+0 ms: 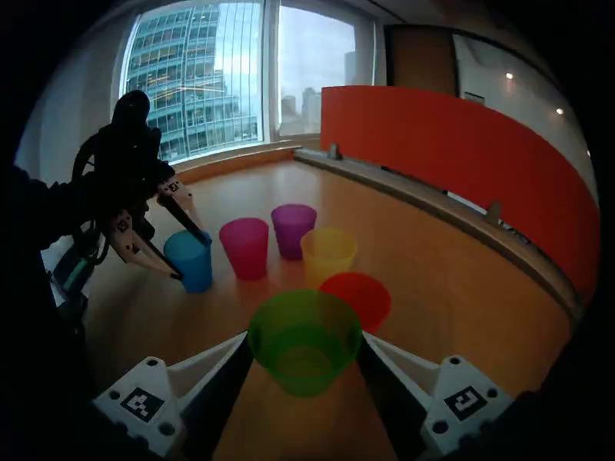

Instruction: Pour water

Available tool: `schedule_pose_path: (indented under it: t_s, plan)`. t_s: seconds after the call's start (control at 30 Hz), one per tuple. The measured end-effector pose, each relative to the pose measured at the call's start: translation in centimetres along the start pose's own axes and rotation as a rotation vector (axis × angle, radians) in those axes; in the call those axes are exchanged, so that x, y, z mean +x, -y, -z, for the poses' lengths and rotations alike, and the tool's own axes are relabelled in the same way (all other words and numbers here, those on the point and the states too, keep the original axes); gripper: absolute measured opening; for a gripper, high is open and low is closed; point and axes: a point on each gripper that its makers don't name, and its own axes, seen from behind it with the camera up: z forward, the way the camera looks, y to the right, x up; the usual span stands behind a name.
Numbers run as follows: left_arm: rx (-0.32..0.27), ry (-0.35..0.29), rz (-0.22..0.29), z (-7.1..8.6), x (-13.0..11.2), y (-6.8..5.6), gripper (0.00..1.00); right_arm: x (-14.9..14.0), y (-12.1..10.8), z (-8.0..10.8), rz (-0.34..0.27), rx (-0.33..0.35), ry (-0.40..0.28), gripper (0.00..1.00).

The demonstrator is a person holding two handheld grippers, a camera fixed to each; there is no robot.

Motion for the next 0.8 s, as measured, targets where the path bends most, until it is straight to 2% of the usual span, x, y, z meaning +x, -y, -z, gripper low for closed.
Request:
schedule_pose_path:
  t_s: [0.8]
  plan:
    - [-0.022,0.050,0.037,0.0,-2.4,-0.5,0.90,-2.6,0.6,-0.7,-0.005,0.002,0.040,0.91]
